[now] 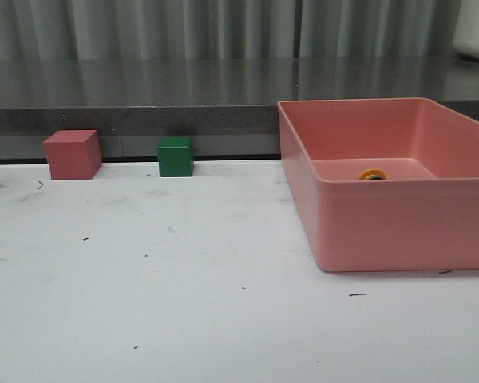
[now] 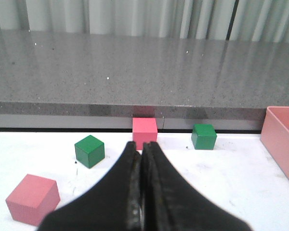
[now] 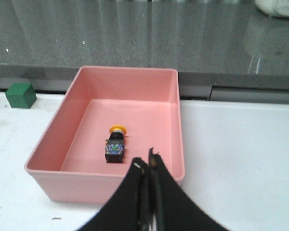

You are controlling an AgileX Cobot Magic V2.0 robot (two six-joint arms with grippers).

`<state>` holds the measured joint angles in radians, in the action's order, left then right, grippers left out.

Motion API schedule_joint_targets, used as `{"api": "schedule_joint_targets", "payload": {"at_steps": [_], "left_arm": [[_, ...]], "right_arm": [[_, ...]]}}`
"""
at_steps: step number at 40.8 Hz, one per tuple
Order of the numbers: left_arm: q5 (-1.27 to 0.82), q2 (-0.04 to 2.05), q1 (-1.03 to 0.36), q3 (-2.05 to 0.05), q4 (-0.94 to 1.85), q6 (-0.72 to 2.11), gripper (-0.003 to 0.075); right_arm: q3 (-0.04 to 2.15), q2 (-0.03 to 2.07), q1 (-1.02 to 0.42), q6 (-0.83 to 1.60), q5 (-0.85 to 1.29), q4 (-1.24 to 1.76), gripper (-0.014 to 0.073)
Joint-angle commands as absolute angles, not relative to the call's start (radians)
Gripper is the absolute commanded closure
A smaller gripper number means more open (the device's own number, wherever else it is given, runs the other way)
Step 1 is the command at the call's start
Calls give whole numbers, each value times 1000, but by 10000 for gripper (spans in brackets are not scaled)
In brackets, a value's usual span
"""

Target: Place and stand button with both arms

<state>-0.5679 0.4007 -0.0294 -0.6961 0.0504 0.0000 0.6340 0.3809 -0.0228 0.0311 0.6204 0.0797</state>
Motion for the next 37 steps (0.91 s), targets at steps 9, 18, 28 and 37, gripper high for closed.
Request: {"api": "schedule_joint_targets", "payload": {"at_steps": [9, 18, 28, 37], "left_arm": [[-499, 458, -30, -713, 63, -8, 740], [-499, 458, -30, -713, 65, -8, 740], [-496, 458, -30, -713, 188, -8, 740], [-490, 458, -30, -713, 188, -8, 740]], "right_arm": [[666, 450, -23, 40, 558, 77, 662], [666, 450, -23, 40, 564, 77, 662], [666, 450, -23, 40, 567, 77, 662], [666, 450, -23, 40, 571, 75, 652]]}}
